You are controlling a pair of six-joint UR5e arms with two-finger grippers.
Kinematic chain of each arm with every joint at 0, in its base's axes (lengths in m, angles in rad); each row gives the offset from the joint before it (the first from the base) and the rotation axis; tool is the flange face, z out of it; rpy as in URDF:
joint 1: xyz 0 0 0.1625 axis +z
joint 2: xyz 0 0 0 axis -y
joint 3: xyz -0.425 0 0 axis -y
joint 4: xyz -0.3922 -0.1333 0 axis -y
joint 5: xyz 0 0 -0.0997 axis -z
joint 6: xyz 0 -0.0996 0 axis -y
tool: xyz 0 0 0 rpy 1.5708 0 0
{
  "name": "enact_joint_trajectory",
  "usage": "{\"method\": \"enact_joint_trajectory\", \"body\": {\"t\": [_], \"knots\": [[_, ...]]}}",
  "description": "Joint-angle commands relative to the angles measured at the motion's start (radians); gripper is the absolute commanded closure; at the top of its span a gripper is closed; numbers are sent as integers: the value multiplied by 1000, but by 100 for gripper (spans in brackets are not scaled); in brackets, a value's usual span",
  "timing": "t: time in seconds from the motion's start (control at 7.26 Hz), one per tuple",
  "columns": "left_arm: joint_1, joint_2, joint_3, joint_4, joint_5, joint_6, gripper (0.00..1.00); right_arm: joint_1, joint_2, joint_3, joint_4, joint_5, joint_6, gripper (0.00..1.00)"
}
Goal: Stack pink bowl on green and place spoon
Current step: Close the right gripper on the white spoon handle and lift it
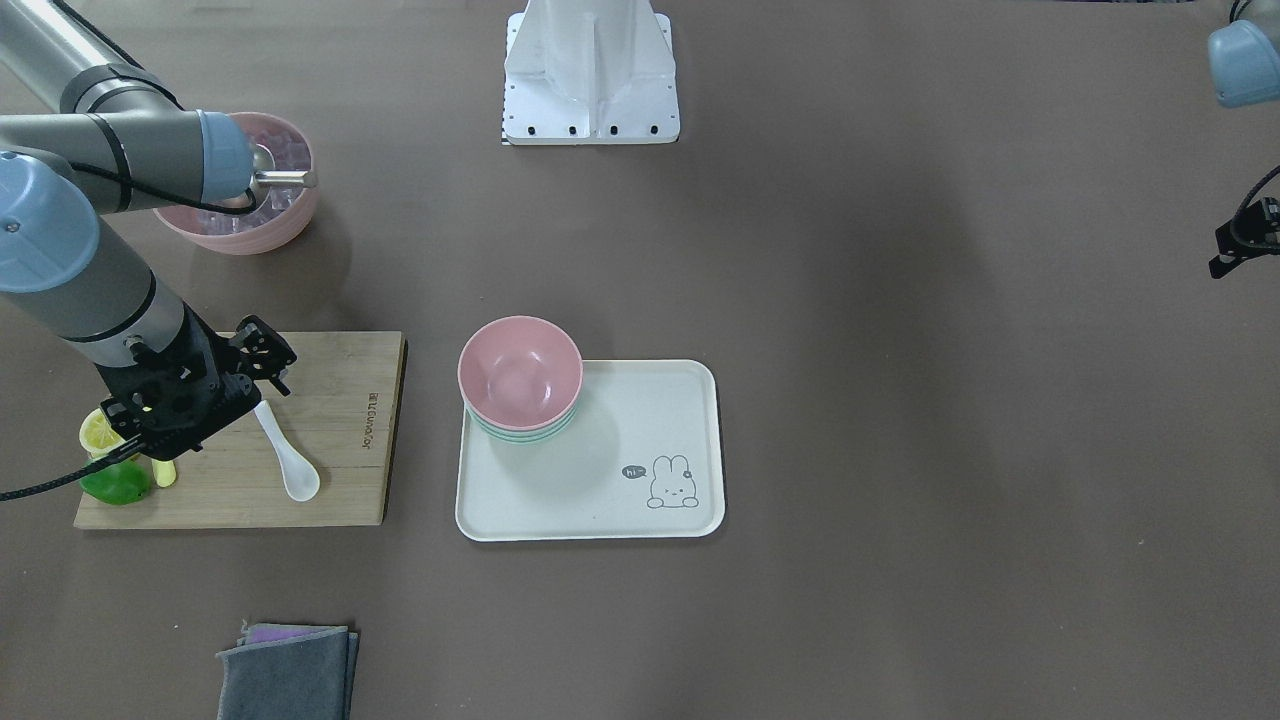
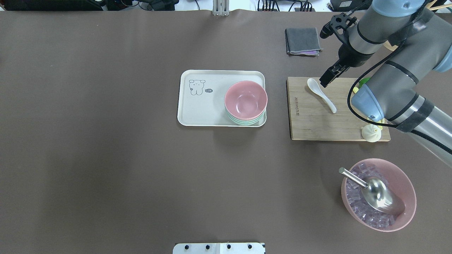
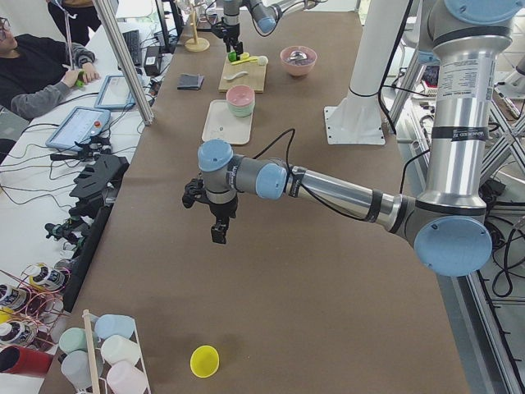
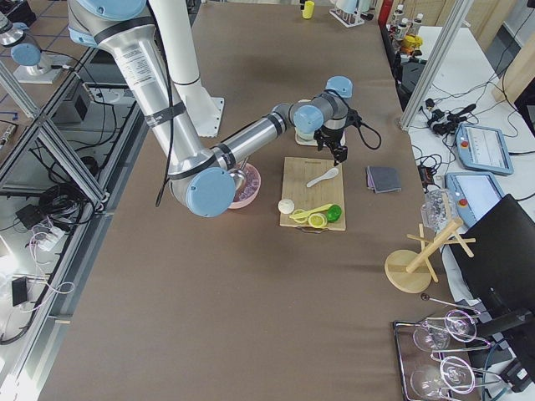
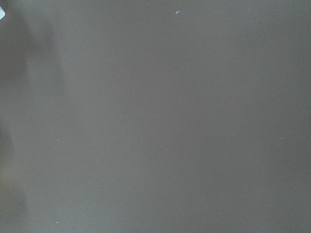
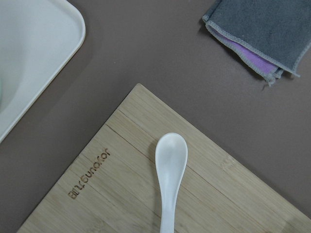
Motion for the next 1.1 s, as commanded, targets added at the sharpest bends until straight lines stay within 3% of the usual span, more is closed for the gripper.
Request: {"method": "enact_joint_trajectory", "body": {"t": [0.0,0.55,0.83,0.96], "knots": [[0,0,0,0,0,0,1,-6,6,0,0,0,4,1],[0,0,0,0,0,0,1,-33,49,-60,26,-20,12,1],[0,0,-2,0,0,-2,1,-50,11,-132,197,-40,49,2],[0,-2,-2,0,0,0,1,-49,-15,-128,218,-28,52,2]]}}
